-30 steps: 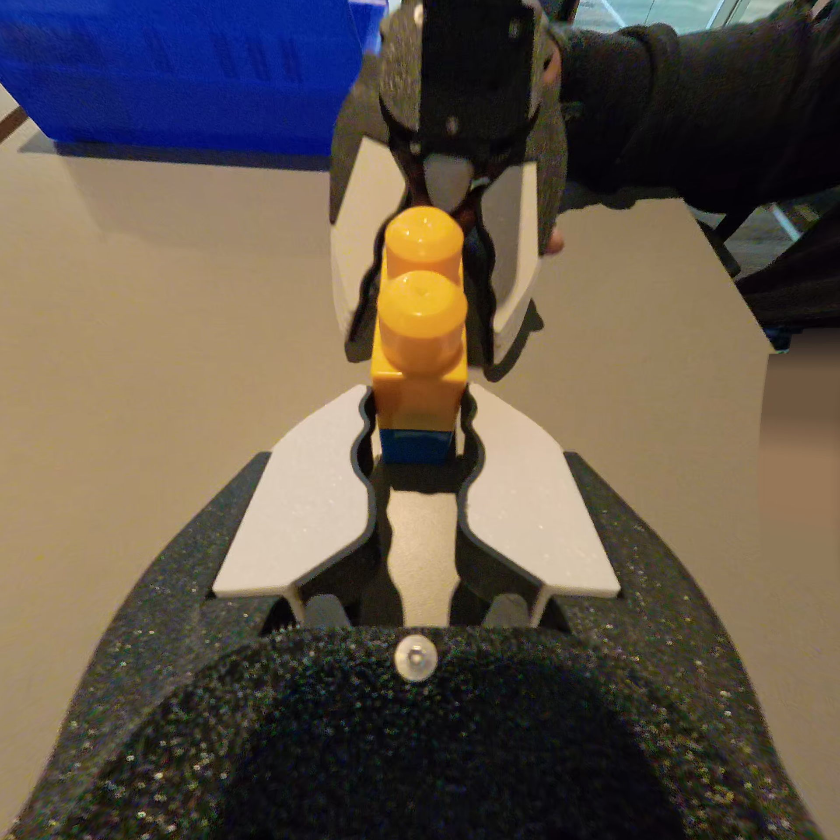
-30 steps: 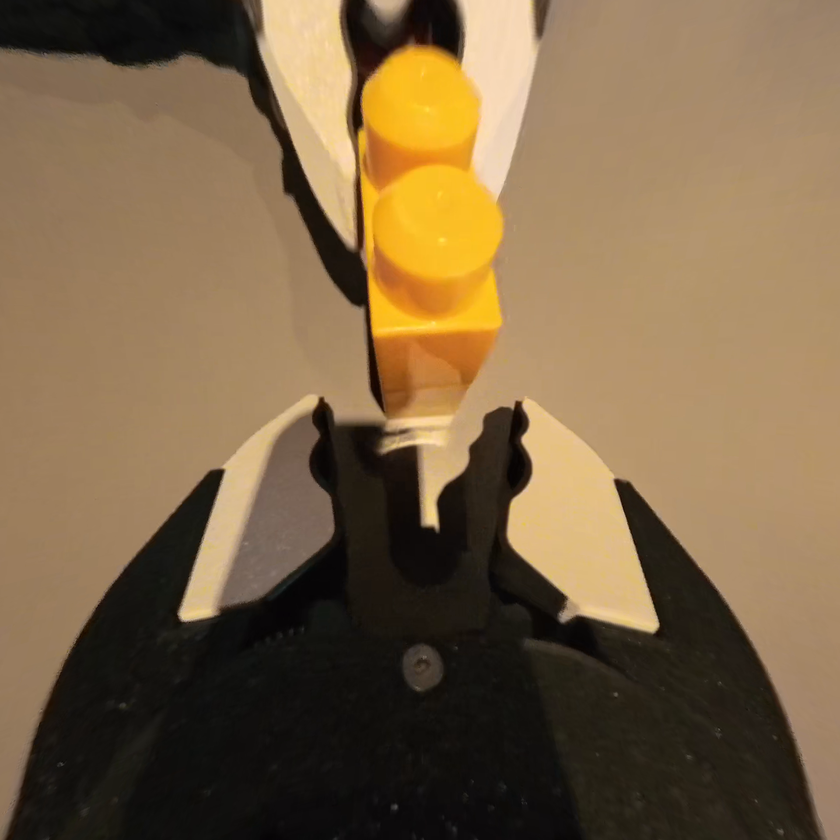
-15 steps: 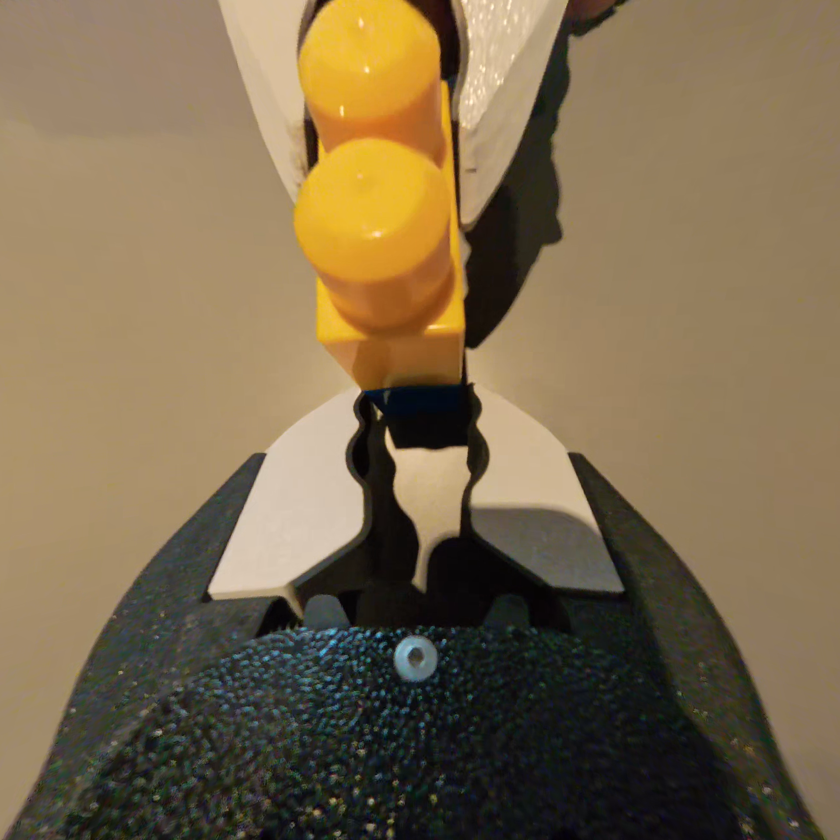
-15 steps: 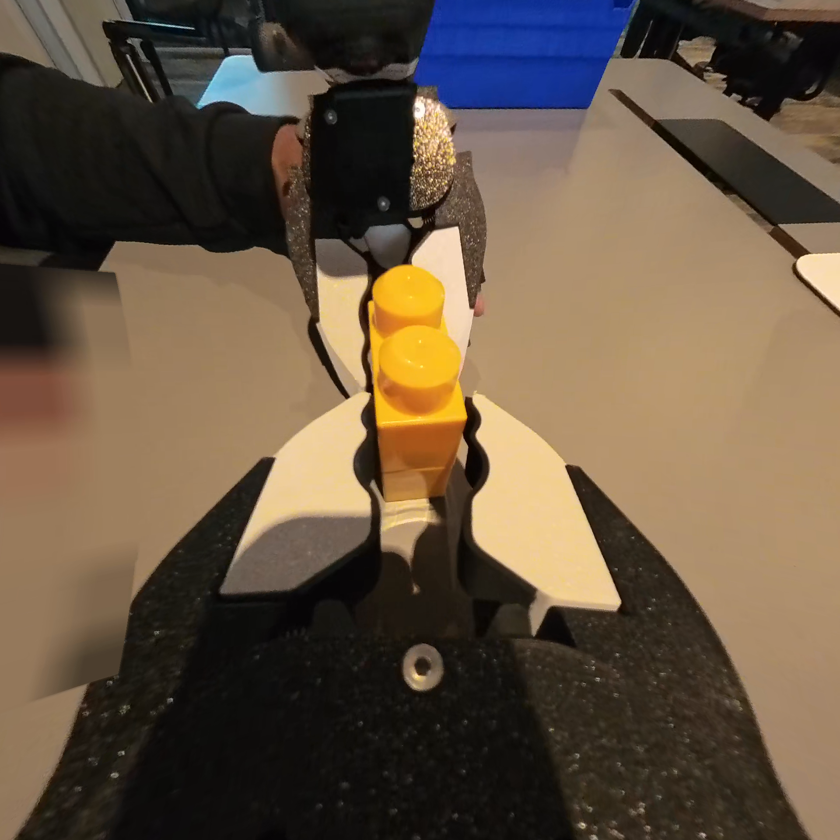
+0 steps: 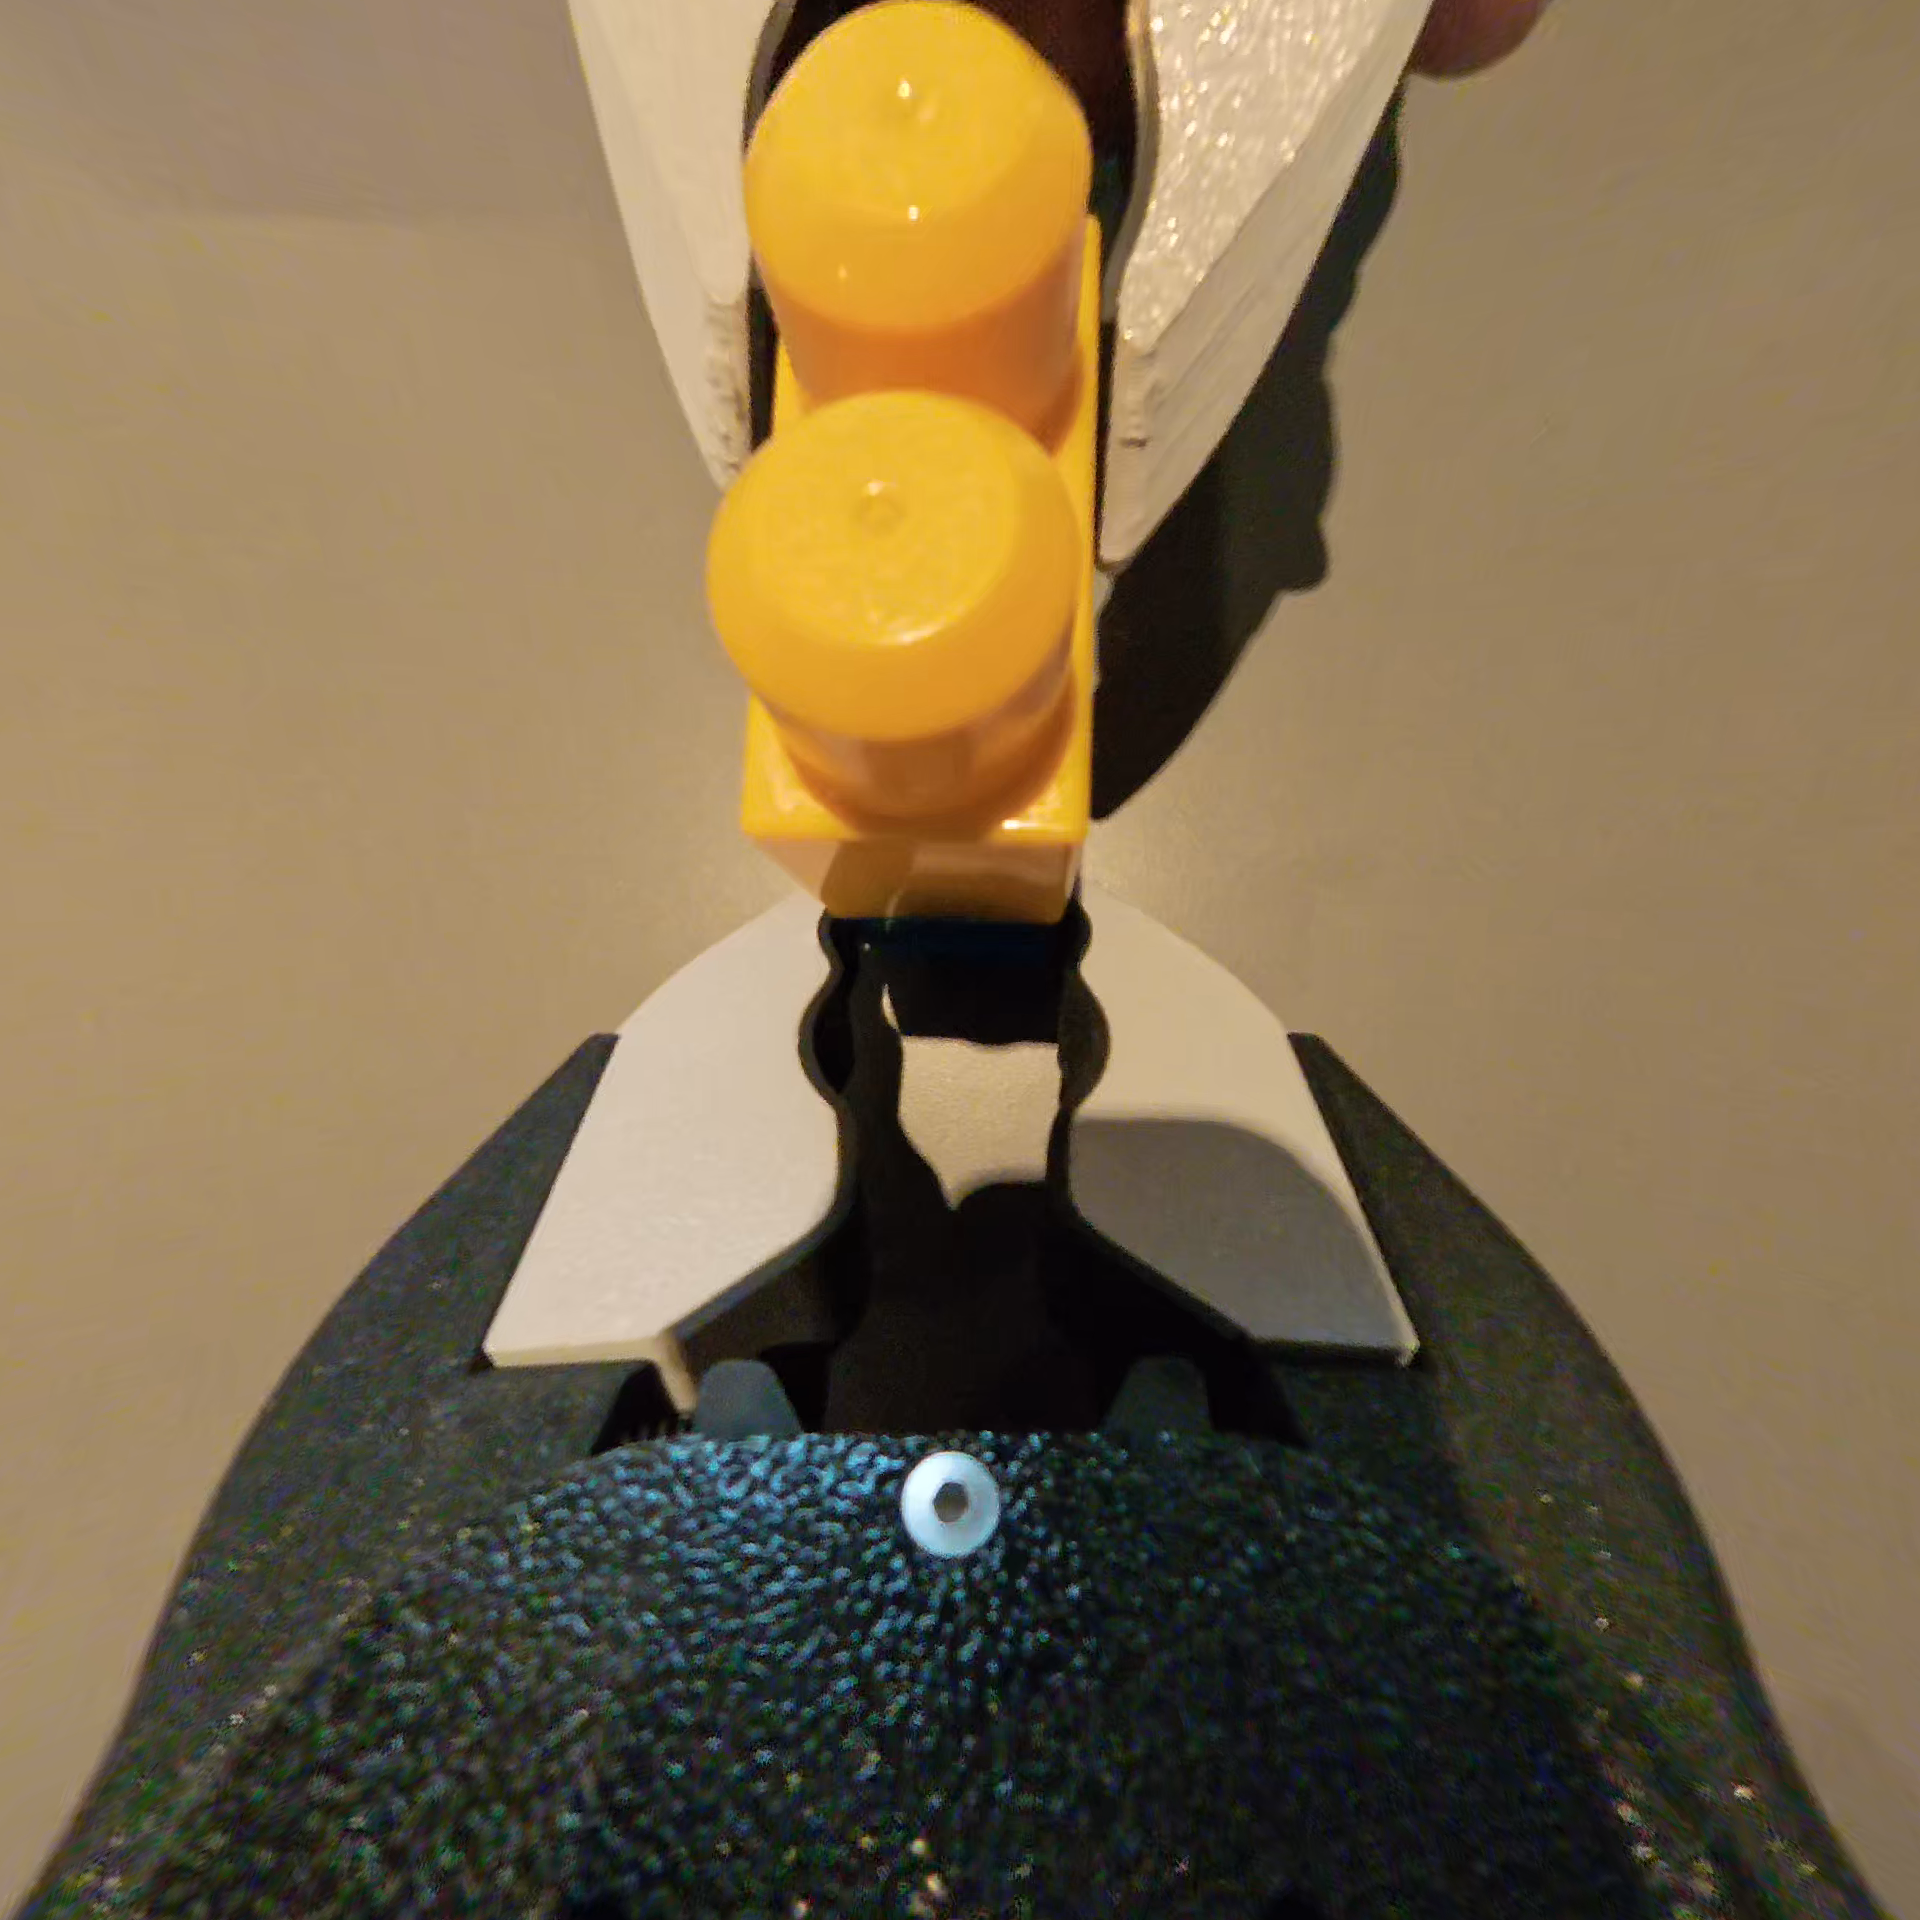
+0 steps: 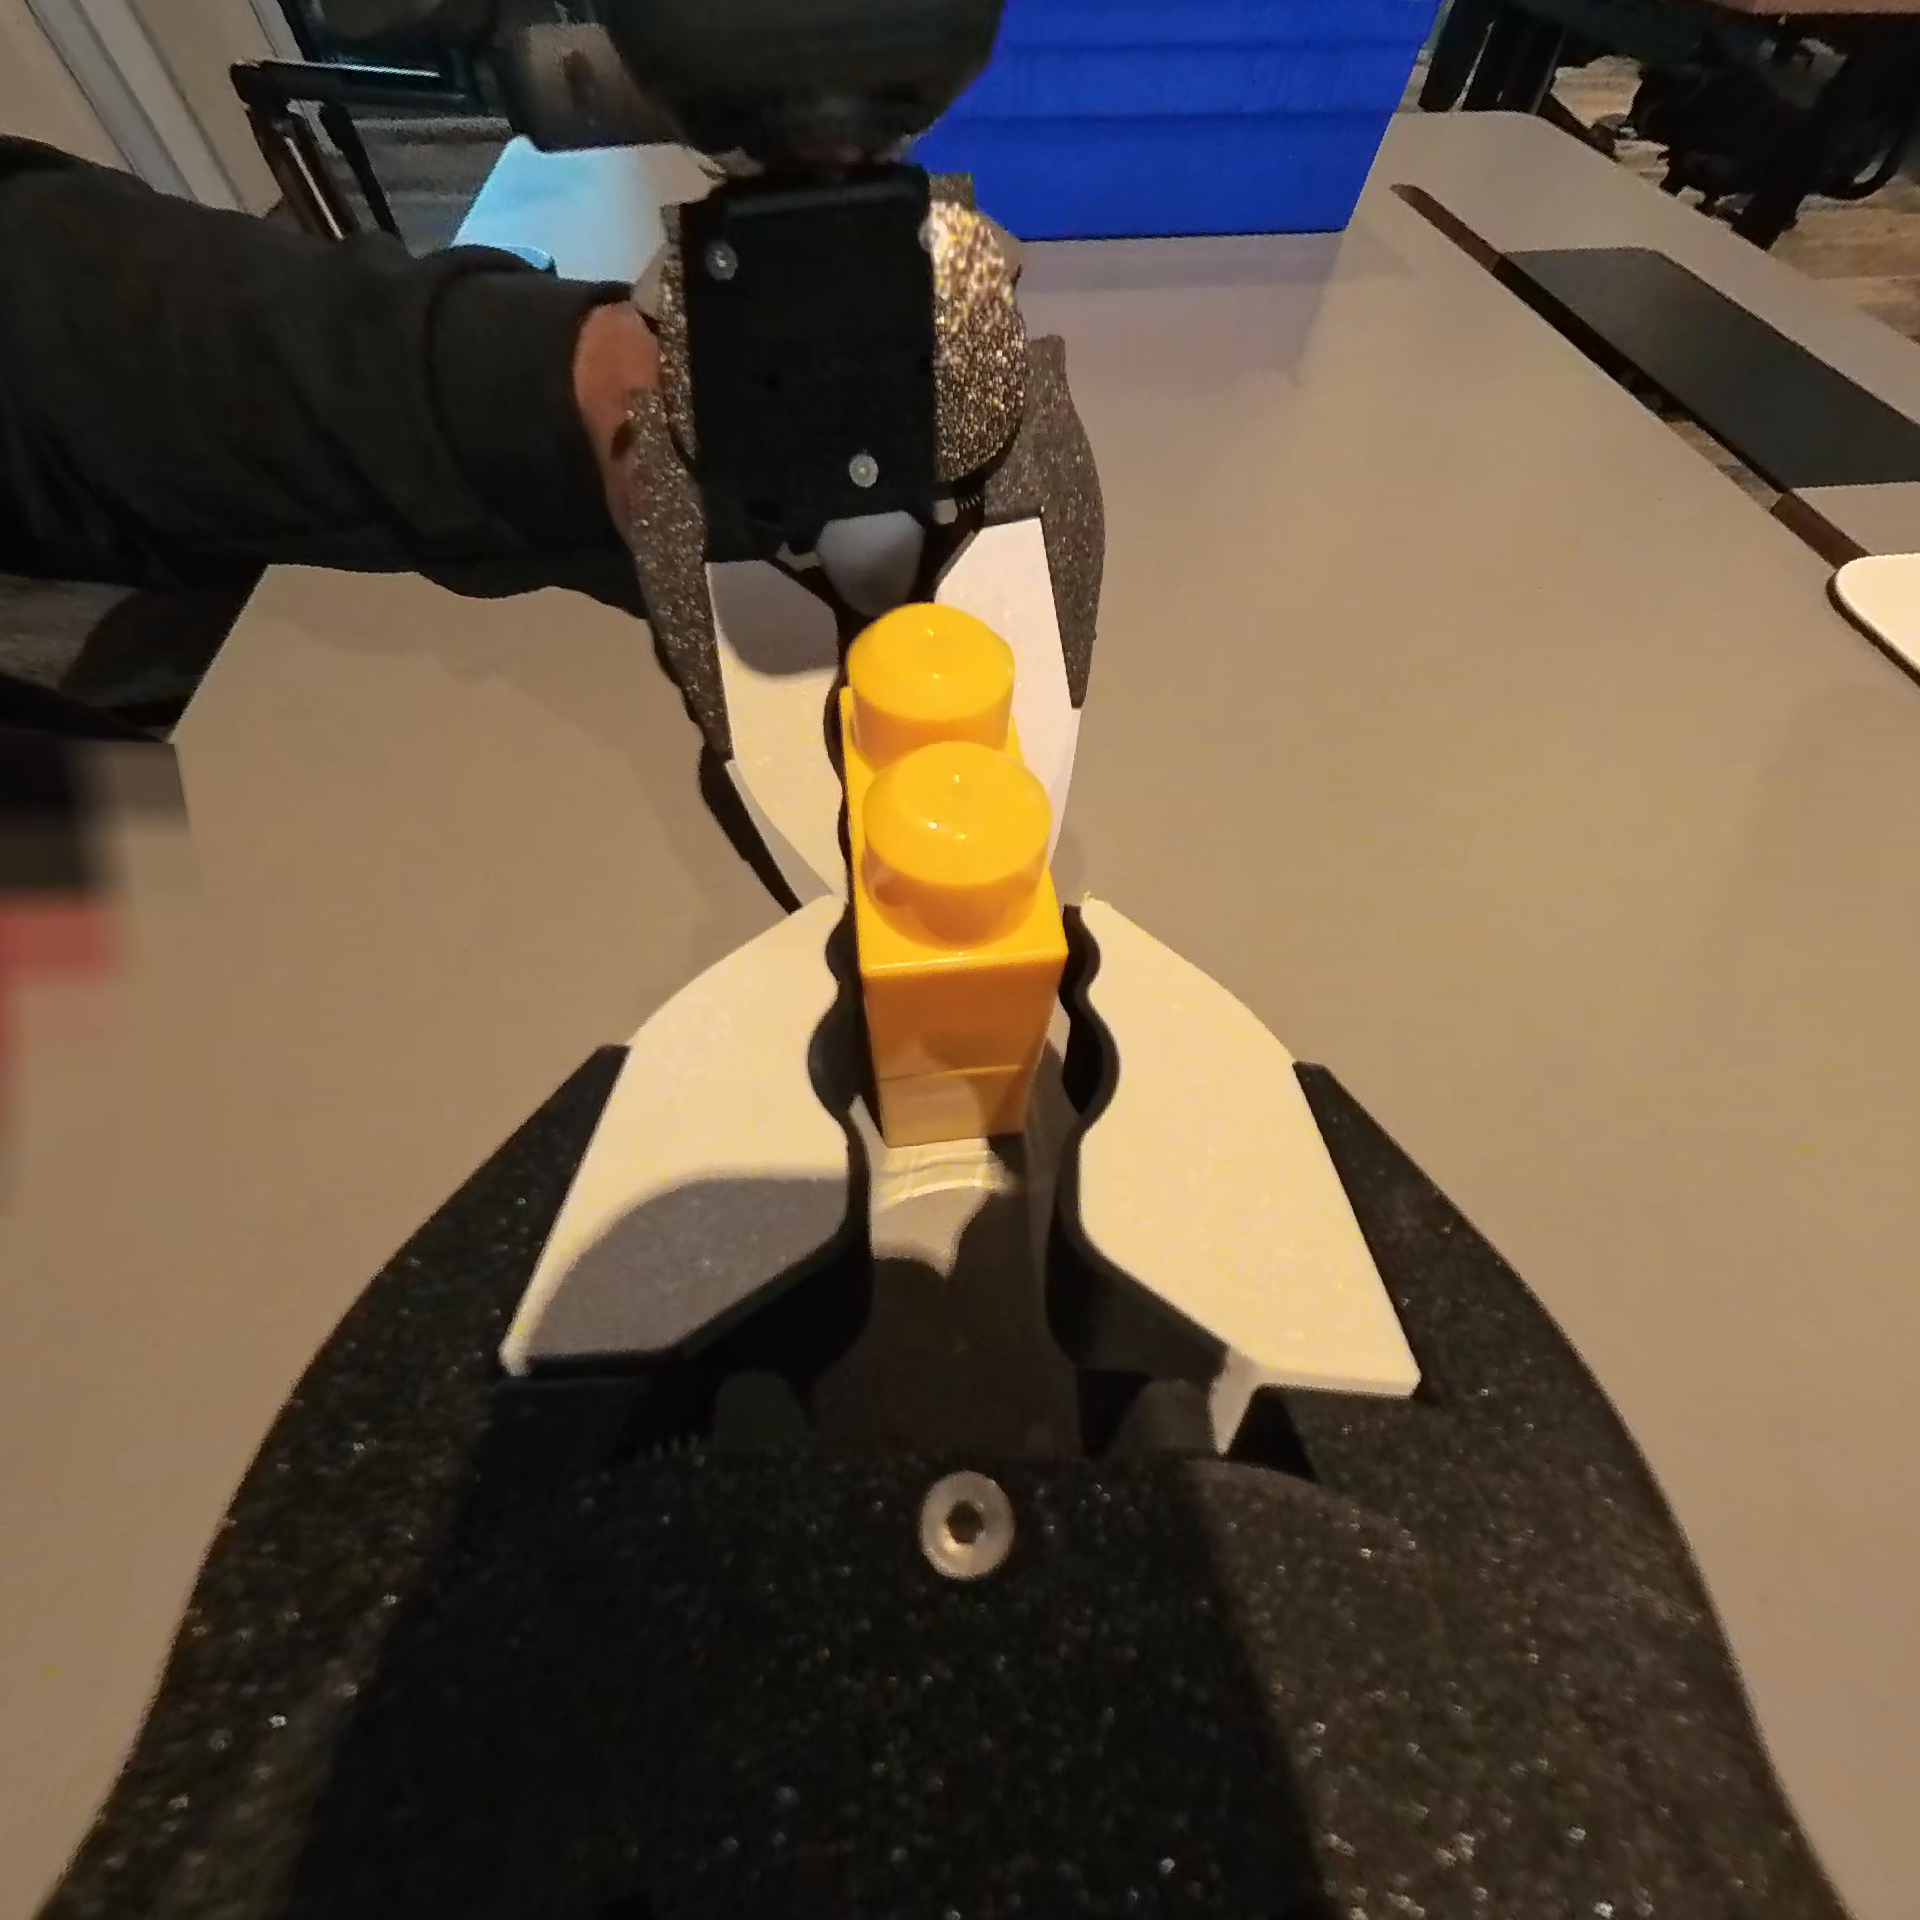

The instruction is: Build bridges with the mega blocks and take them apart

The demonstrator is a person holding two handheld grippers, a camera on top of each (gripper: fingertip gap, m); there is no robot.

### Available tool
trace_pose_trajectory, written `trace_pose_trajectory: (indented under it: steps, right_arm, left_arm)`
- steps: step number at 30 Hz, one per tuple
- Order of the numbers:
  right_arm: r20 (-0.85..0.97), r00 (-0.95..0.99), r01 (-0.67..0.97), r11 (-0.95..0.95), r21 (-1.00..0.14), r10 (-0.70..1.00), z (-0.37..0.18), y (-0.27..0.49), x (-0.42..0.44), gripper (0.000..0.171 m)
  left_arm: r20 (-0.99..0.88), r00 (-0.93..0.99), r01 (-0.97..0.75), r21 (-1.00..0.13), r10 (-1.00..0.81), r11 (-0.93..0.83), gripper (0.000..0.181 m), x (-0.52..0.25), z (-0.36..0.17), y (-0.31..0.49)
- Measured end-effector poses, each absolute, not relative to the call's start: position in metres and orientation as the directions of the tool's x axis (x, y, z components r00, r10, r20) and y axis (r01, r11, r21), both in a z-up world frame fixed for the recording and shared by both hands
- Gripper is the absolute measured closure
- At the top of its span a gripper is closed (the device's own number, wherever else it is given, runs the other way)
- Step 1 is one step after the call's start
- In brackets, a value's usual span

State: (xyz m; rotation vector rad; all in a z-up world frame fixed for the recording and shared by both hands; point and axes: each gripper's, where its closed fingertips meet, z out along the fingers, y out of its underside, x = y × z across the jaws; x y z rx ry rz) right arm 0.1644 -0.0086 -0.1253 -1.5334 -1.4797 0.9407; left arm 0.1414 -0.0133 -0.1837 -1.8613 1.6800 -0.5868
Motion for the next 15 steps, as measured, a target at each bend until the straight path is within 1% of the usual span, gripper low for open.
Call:
trace_pose_trajectory:
  steps: [5, 9, 15]
  right_arm:
    - [-0.015, 0.029, 0.403, -0.025, -0.915, 0.999, -0.1255, -0.0107, 0.1643, 0.134]
    - [-0.039, 0.017, 0.391, -0.042, -0.919, 0.999, -0.1255, -0.0118, 0.1642, 0.134]
    - [-0.006, 0.013, 0.414, -0.011, -0.91, 1.0, -0.1264, -0.0135, 0.1648, 0.135]
  left_arm:
    - [-0.003, 0.061, -0.714, -0.699, -0.998, -0.041, 0.145, 0.1432, -0.1833, -0.0162]
    - [0.014, 0.036, -0.714, -0.699, -0.999, -0.036, 0.146, 0.1437, -0.1832, -0.0172]
    - [-0.012, 0.043, -0.719, -0.694, -0.999, -0.023, 0.145, 0.1436, -0.1836, -0.0172]
